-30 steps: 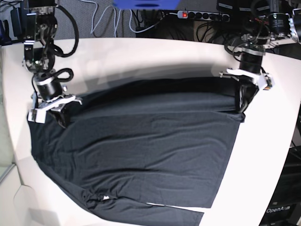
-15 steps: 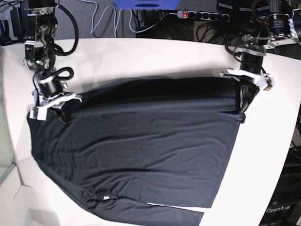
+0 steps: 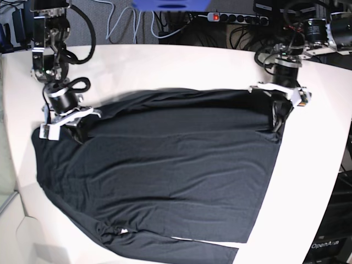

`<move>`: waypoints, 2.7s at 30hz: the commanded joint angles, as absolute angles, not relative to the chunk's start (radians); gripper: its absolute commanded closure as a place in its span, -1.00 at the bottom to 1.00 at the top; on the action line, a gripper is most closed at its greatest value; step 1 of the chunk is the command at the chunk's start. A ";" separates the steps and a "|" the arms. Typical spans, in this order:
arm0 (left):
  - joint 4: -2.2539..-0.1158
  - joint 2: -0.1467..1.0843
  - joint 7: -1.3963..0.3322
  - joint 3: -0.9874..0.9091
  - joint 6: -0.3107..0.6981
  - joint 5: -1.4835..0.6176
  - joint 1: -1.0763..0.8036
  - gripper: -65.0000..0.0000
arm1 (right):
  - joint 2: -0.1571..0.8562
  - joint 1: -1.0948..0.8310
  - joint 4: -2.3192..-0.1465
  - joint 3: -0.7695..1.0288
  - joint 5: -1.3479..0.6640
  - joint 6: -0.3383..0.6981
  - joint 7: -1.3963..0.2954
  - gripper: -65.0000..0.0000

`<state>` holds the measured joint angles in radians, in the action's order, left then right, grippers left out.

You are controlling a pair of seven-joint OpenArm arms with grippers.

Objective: Fold the T-shirt properly
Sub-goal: 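Lift the shoulder edge with both grippers and pull it toward the arms, then open both grippers to release the shoulder edge and raise them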

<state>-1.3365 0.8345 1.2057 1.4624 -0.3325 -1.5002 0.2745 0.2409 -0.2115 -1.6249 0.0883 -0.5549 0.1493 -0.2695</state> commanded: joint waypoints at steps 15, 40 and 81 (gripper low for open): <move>-1.262 0.808 1.236 1.455 -0.329 -1.484 0.288 1.00 | 0.246 -0.188 -1.641 0.036 -0.475 0.151 -0.243 1.00; -1.277 0.817 1.236 1.465 -0.325 -1.484 0.278 0.09 | 0.249 -0.211 -1.643 0.045 -0.464 0.151 -0.240 0.18; -1.305 0.811 1.239 1.457 -0.320 -1.484 0.047 -0.18 | 0.254 -0.366 -1.643 0.114 -0.466 0.151 -0.234 -0.09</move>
